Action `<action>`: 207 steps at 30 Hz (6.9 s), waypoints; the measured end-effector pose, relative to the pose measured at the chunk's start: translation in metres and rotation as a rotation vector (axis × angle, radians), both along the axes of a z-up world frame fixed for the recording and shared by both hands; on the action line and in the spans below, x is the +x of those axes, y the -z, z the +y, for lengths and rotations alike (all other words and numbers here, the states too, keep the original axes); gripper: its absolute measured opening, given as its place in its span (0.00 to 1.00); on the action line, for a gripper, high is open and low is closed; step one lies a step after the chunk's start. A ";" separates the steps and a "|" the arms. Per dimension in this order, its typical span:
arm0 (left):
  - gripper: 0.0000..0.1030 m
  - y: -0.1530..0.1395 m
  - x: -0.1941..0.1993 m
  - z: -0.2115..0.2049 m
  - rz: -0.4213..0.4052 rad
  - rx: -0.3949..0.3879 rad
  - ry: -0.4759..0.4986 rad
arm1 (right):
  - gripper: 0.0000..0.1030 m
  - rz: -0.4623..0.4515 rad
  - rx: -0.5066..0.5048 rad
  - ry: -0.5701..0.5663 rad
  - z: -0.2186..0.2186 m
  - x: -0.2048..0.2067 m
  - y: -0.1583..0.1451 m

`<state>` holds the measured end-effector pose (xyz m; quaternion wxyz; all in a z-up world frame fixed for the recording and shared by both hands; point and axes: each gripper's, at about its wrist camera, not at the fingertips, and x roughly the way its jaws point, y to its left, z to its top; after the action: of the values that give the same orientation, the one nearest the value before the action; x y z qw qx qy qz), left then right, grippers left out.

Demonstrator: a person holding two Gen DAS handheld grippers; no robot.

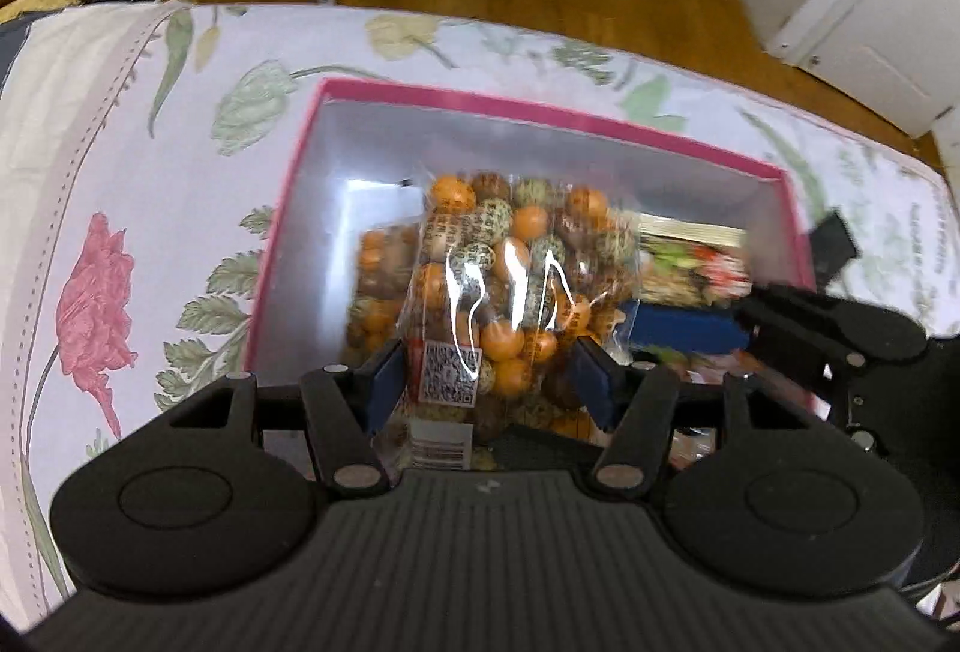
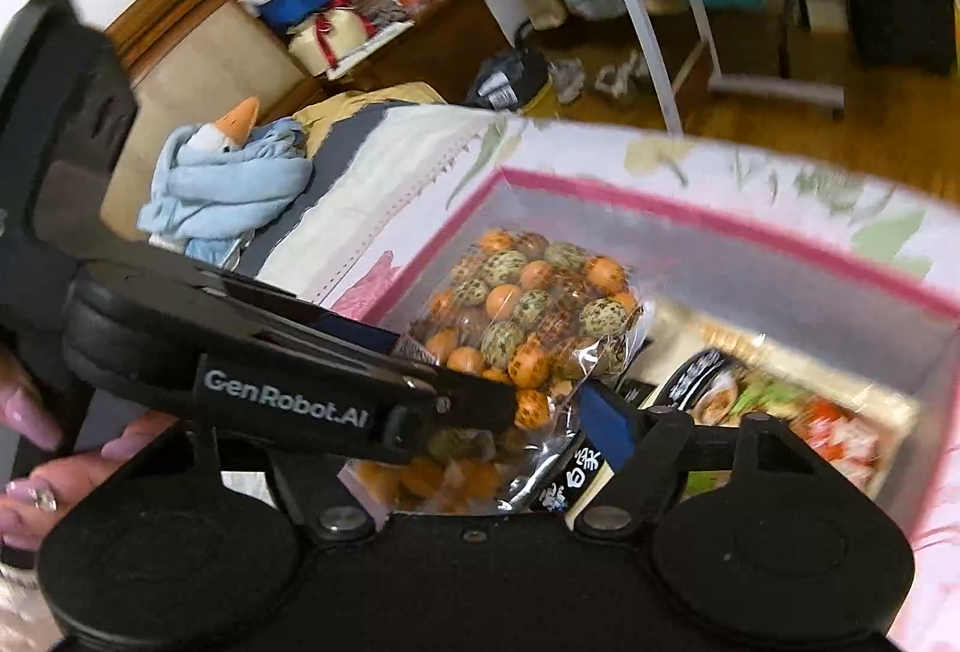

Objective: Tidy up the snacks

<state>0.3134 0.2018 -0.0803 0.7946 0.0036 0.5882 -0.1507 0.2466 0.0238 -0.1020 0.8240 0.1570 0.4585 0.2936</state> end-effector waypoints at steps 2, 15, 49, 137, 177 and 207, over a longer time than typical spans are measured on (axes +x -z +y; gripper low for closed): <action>0.57 0.011 0.004 0.003 0.005 0.006 -0.017 | 0.73 0.025 -0.005 0.006 0.009 0.009 0.013; 0.61 -0.010 -0.040 -0.008 -0.266 0.090 -0.006 | 0.73 -0.171 -0.112 -0.029 -0.061 -0.040 -0.034; 0.56 0.093 -0.060 -0.283 -0.196 -0.072 0.051 | 0.68 -0.135 -0.148 0.385 -0.320 -0.022 0.093; 0.51 0.009 -0.064 0.038 -0.110 -0.244 -0.234 | 0.43 -0.250 -0.266 -0.093 -0.009 -0.028 -0.021; 0.54 -0.067 -0.203 -0.083 -0.416 -0.063 0.102 | 0.49 -0.328 -0.439 0.319 -0.113 -0.177 -0.079; 0.67 -0.096 -0.297 -0.128 -0.477 -0.098 0.161 | 0.76 -0.254 -0.452 0.644 -0.163 -0.302 -0.105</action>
<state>0.0160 0.0736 0.0160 0.8955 0.0473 0.3739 -0.2366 -0.0550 -0.1393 0.0034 0.9375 0.0699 0.3335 -0.0701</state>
